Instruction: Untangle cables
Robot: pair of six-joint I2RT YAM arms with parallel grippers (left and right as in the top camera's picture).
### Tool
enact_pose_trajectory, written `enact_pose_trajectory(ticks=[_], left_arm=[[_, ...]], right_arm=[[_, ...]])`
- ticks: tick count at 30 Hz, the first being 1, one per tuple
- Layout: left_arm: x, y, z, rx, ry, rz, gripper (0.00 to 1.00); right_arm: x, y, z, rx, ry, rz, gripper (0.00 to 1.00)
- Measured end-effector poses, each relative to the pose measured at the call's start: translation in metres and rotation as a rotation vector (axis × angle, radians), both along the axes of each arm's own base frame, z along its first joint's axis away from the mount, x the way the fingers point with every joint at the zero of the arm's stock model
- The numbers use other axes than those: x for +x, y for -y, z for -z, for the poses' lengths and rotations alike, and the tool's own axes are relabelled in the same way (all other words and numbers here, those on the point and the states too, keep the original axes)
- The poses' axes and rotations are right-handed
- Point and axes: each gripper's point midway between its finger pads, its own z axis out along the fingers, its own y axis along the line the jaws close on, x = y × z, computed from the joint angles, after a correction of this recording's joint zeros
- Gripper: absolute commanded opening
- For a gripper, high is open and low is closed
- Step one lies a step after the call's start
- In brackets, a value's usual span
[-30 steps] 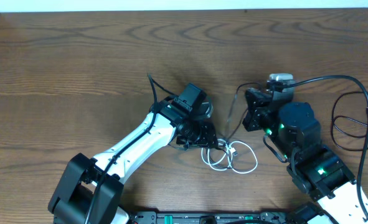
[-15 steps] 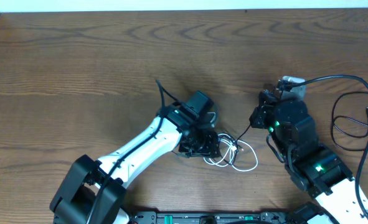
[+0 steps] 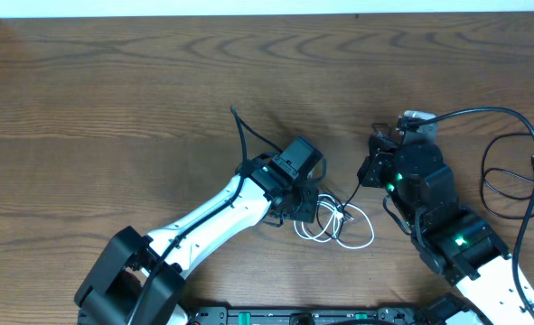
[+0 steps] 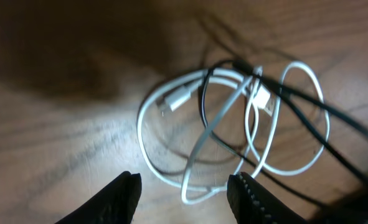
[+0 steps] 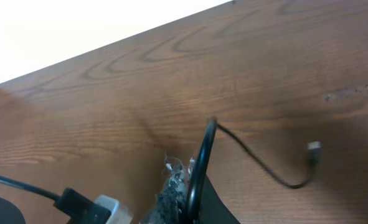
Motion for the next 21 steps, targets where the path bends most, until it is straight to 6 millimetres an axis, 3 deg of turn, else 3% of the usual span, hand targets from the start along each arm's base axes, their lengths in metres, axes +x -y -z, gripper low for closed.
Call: enact_pose_trajectory(ticks=[13,18,21], left_arm=[[0.006,0.002,0.0,-0.007,0.022,-0.011,0.51],[0.004,0.0,0.017,0.031,-0.014,-0.011,0.5],[0.002,-0.003,0.033,0.067,-0.047,-0.017,0.35]], right_arm=[[0.0,-0.001,0.0,0.004,-0.001,-0.002,0.01],[0.0,-0.001,0.0,0.004,-0.002,-0.002,0.01],[0.0,-0.001,0.0,0.004,-0.002,-0.002,0.01]])
